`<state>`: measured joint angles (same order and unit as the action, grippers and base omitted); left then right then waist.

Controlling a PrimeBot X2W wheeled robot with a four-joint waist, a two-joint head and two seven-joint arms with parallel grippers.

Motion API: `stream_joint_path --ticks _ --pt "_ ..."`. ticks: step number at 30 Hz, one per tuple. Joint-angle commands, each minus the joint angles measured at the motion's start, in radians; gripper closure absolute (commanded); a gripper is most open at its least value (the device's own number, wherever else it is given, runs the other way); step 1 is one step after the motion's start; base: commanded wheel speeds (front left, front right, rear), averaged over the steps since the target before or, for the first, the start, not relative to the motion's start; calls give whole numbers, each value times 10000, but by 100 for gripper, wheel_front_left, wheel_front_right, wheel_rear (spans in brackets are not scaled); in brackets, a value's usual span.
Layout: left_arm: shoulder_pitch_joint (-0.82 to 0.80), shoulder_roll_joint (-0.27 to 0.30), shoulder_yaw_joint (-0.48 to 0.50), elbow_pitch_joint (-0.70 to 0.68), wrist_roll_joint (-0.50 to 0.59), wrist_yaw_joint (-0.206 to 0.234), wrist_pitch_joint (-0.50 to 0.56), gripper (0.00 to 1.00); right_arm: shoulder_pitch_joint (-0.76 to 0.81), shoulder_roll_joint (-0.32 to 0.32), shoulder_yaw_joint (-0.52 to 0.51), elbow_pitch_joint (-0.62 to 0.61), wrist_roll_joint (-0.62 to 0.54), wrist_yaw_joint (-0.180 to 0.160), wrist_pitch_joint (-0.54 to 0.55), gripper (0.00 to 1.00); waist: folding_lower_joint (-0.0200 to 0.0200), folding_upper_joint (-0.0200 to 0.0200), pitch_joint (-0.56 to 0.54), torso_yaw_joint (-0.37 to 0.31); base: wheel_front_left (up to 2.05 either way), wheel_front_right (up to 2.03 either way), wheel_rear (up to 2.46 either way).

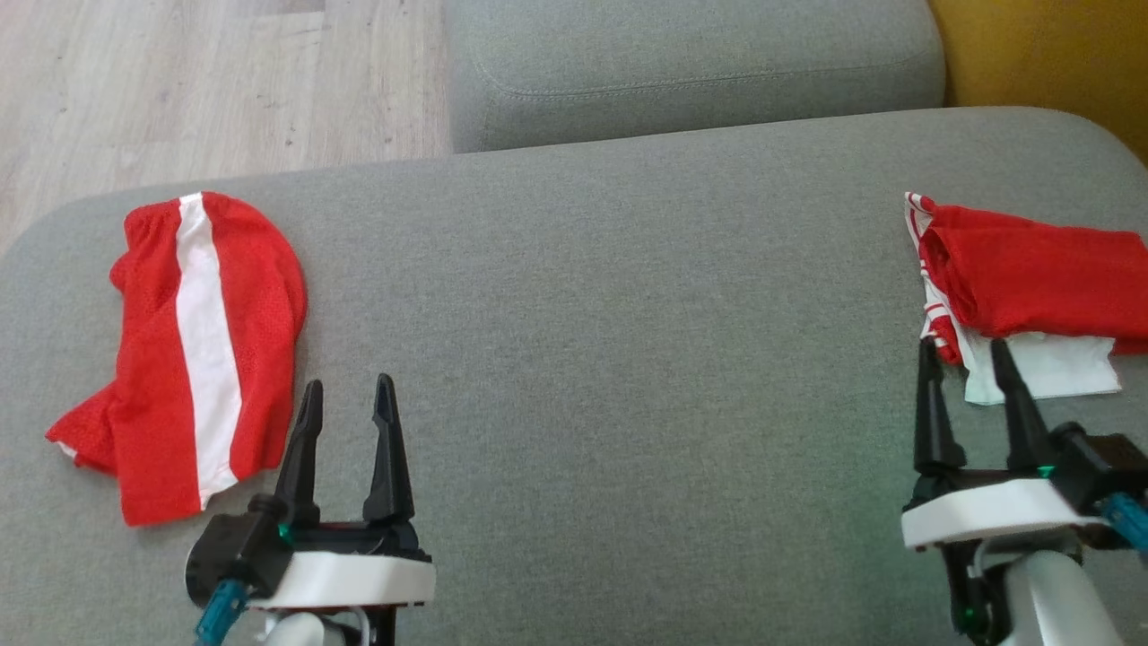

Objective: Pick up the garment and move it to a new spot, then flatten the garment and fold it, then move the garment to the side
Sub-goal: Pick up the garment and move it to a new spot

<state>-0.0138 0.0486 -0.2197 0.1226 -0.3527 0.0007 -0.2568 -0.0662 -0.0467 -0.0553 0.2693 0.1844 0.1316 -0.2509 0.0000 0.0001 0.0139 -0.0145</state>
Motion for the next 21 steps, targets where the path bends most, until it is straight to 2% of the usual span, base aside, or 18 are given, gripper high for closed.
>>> stream_joint_path --ticks 1,13,21 --pt "-360 16 336 -348 -49 78 -49 0 -115 -37 353 -252 -52 -9 -107 0 0 -1 20 -2 0 0 0" --pt "-423 16 352 -304 -21 101 -49 0 -163 -36 507 17 -7 -9 -108 0 0 -1 43 77 0 0 0" --pt "-453 16 487 -257 90 159 -49 0 -72 -36 802 -45 131 -9 -108 0 0 -1 -25 631 0 0 0"
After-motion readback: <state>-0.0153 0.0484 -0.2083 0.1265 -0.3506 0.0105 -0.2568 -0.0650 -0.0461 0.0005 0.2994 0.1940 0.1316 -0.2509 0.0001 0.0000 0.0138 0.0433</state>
